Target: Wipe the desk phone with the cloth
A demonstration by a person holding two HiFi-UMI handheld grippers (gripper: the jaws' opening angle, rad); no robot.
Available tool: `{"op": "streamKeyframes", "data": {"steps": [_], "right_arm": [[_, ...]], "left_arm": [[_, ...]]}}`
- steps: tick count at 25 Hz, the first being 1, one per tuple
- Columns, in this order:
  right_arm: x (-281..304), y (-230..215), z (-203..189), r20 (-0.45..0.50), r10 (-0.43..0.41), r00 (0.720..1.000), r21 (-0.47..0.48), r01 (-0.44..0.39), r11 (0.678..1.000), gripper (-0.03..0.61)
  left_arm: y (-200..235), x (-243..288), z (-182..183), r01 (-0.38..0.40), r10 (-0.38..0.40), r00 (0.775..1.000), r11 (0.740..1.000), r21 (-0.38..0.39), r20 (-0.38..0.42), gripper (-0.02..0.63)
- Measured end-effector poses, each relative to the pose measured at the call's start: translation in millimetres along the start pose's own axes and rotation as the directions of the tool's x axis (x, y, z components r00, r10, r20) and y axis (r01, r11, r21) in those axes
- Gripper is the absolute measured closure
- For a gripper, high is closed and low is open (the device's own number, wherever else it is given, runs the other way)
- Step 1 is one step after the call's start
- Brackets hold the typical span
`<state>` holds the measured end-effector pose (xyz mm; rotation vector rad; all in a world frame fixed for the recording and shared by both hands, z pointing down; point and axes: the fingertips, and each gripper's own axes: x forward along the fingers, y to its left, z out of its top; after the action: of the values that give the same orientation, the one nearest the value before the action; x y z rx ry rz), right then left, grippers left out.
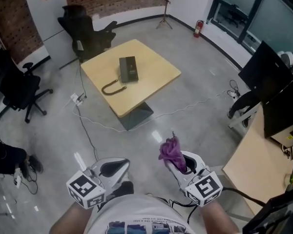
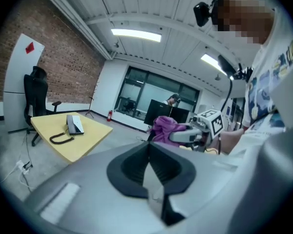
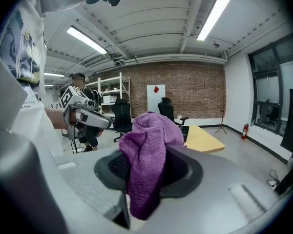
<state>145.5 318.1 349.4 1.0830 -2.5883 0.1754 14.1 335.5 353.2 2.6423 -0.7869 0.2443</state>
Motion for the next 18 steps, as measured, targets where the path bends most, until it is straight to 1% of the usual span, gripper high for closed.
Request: {"op": "streamKeyframes", "data": {"steps": [7, 10, 13, 18], "right_arm": [[84.1, -13.0, 32.7, -0.007, -0.020, 1.000, -0.009, 0.020, 1.000, 0.448], [117.7, -19.4, 42.2, -0.013, -0.020, 1.000, -0.012, 0.019, 1.000, 0.448], [144.5, -28.0, 50.0, -0.026, 0.000, 1.000, -0.013, 0.000, 1.000, 0.448], [192.0, -62.6, 62.6, -0.027, 0.016, 1.000, -0.009, -0.017, 1.000, 0.448]], "left_arm": [[72.6, -21.0, 24.9, 0.006, -0.006, 1.000, 1.000, 0.012, 0.012, 0.611], [101.7, -26.7, 29.3, -0.014, 0.014, 1.000, 1.000, -0.014, 0.025, 0.611], [120.3, -29.5, 31.9, -0.029, 0.030, 0.999, 0.999, -0.036, 0.036, 0.611], [158.1, -21.7, 38.7, -0.068, 0.071, 0.997, 0.996, -0.063, 0.040, 0.611]]}}
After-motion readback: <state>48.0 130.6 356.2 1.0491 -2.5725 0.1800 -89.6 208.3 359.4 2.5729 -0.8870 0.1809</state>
